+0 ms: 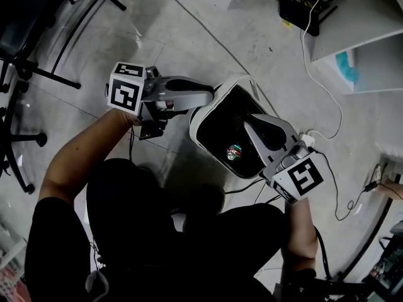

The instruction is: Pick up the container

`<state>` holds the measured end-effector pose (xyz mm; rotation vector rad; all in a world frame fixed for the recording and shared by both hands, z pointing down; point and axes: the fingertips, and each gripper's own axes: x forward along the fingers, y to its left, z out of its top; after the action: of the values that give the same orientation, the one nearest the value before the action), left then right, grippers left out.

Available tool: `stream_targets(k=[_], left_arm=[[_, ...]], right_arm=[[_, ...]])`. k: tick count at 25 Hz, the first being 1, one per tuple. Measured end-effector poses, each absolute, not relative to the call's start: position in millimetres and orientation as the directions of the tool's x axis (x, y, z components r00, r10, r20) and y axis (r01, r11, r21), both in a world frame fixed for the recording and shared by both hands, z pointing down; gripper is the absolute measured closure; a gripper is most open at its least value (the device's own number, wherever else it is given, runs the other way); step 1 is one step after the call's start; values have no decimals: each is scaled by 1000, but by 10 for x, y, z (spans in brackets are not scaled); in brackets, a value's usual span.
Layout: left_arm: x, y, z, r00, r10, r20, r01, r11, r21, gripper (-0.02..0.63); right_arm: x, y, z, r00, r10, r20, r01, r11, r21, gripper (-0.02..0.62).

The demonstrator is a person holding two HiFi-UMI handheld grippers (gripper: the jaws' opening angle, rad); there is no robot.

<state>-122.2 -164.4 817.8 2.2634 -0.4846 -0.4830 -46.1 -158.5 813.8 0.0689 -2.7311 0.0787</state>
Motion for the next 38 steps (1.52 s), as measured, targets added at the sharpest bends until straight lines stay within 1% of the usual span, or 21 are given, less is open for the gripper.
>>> stream_targets(k=[5,11,18,20,25,28,31,32,35,38], left_arm=[[-959,-1638,7975,883,-435,-176,-181,-662,727,552],[-611,-1628,7807,917,-377,-131,-176,-675,716,552],[-145,-1605,7681,948,-305,-91,-158,-699,698,552],[-71,-1600,7674,947,-313,-76,-173,-695,698,552],[8,-1608,7692,923,-381,-50,-232,-657,717,552],[35,-1604,7754,916,-401,-4,-285,-657,698,552],[-13,-1649,7833,899,-435,50,-345,-633,693,450],[-34,-1659,7854,896,-440,62,-352,-618,703,434],[-14,-1663,7886,899,-430,82,-343,-577,741,417],[56,-1616,7883,906,-405,125,-361,-582,729,417]], right_arm=[[-419,-1607,8200,-904,-48,425,-64,998,-23,584],[-331,-1642,8196,-905,-77,418,-99,995,-30,584],[-11,-1798,8093,-916,-169,365,-209,975,-73,584],[35,-1786,8096,-917,-175,360,-214,974,-72,584],[52,-1735,8081,-926,-155,345,-190,979,-72,584],[58,-1715,8077,-925,-155,346,-188,980,-63,584],[71,-1701,8066,-928,-154,340,-189,979,-73,584],[75,-1702,8061,-928,-155,338,-191,979,-75,584],[101,-1723,8058,-927,-164,339,-199,977,-72,584],[108,-1724,8077,-924,-166,343,-201,977,-69,584]])
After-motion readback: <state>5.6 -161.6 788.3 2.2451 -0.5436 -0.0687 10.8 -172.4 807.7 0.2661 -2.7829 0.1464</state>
